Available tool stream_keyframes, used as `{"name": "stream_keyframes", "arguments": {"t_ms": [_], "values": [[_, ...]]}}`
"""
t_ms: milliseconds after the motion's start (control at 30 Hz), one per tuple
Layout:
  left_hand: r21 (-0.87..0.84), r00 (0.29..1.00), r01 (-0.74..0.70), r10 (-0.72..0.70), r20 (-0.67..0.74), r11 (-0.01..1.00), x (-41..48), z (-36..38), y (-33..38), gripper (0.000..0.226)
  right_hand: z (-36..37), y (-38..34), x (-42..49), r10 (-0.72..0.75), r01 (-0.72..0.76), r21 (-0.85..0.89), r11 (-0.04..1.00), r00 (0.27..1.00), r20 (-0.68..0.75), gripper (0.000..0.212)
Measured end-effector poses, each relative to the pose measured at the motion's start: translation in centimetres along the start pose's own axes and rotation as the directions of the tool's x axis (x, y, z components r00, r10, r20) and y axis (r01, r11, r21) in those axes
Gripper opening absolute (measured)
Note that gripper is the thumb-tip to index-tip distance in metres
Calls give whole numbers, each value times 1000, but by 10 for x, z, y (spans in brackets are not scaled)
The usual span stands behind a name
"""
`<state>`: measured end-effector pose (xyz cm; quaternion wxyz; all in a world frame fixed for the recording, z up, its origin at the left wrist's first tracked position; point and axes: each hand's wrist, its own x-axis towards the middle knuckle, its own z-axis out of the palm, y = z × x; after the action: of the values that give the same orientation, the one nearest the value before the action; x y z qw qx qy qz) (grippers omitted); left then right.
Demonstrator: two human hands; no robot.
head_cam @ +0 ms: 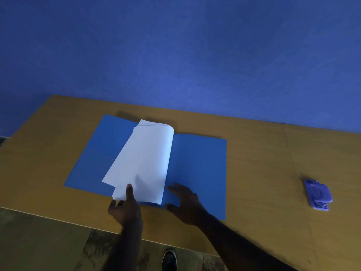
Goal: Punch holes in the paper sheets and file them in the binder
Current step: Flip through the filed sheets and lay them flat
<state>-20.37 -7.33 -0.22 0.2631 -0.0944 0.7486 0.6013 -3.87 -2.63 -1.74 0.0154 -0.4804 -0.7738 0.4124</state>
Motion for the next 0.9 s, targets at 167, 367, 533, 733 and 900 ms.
{"name": "stream_keyframes", "arguments": {"t_ms": [167, 367, 533, 733, 900], "values": [[-136, 997, 59, -66, -50, 989, 3, 5, -1, 92, 1, 4, 0, 20, -20, -4, 1000, 999, 35, 81], [-235, 993, -118, 119, -12, 965, -6, 16, -1, 96, -1, 6, -2, 53, -54, 19, 998, 996, 68, 87], [-216, 871, -451, 480, 105, 866, -11, 14, 2, 102, -6, 6, -1, 115, -122, 95, 988, 990, 83, 78], [21, 734, -617, 566, 374, 786, -34, 6, -9, 110, -8, 7, 5, 211, -201, 507, 838, 977, 39, 73], [103, 670, -680, 558, 490, 726, -57, 11, -21, 108, -36, -2, -1, 284, -71, 783, 618, 949, -138, 65]]}}
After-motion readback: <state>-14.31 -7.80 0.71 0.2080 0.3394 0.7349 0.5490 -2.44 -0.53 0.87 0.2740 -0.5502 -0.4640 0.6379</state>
